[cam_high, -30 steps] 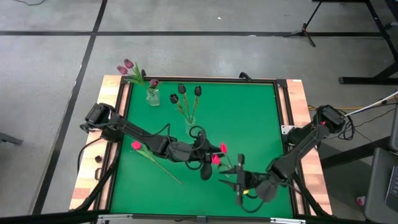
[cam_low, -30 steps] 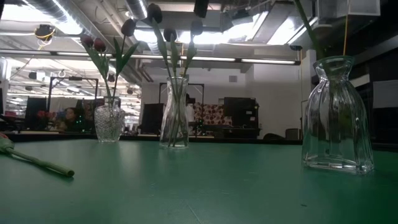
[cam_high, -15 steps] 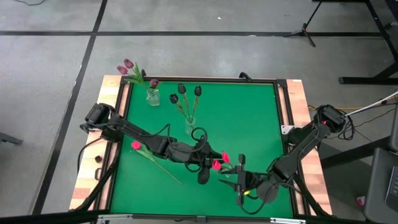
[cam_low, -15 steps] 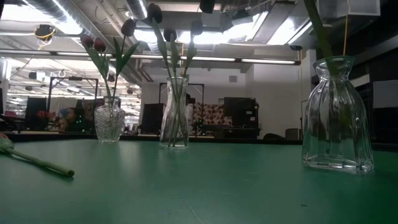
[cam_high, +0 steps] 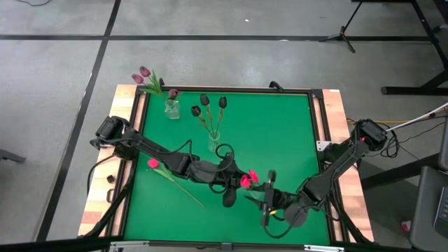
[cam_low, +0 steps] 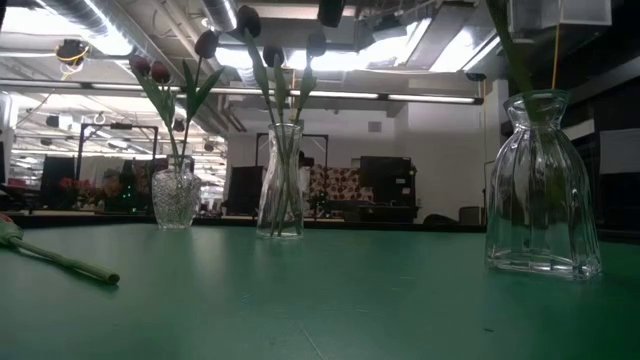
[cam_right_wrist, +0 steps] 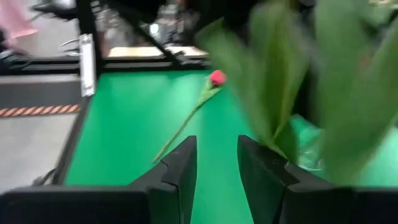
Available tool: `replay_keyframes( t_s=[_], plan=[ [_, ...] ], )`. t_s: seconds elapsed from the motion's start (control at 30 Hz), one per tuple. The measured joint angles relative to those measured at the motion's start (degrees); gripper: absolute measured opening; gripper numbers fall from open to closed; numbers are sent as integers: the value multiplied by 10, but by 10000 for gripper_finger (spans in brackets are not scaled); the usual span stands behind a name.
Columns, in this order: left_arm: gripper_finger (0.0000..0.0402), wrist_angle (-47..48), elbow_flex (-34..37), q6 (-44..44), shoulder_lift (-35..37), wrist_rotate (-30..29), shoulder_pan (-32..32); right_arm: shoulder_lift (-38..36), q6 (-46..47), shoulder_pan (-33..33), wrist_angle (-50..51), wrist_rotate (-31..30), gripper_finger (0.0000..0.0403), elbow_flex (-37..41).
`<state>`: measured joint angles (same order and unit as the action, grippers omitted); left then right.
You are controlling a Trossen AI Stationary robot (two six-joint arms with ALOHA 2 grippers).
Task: Sort flowers into vase by color
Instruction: Put the right pink tulip into the bottom transparent vase, then put the pink tulip into the bottom transparent vase
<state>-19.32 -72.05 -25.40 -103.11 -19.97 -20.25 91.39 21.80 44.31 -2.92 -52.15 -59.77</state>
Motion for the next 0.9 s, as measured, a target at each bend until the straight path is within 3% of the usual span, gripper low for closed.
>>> replay_keyframes(
  t_s=[0.3, 0.67, 0.9],
  plan=[
    [72, 12, 0, 0, 0, -4, -5, 0, 3, 0, 2, -23, 117, 0],
    [72, 130, 0, 0, 1, -51, -6, -2, 8, 11, 19, -61, 117, -3],
    [72, 142, 0, 0, 11, -63, -6, -3, 9, 15, 63, -63, 117, -37]
  ],
)
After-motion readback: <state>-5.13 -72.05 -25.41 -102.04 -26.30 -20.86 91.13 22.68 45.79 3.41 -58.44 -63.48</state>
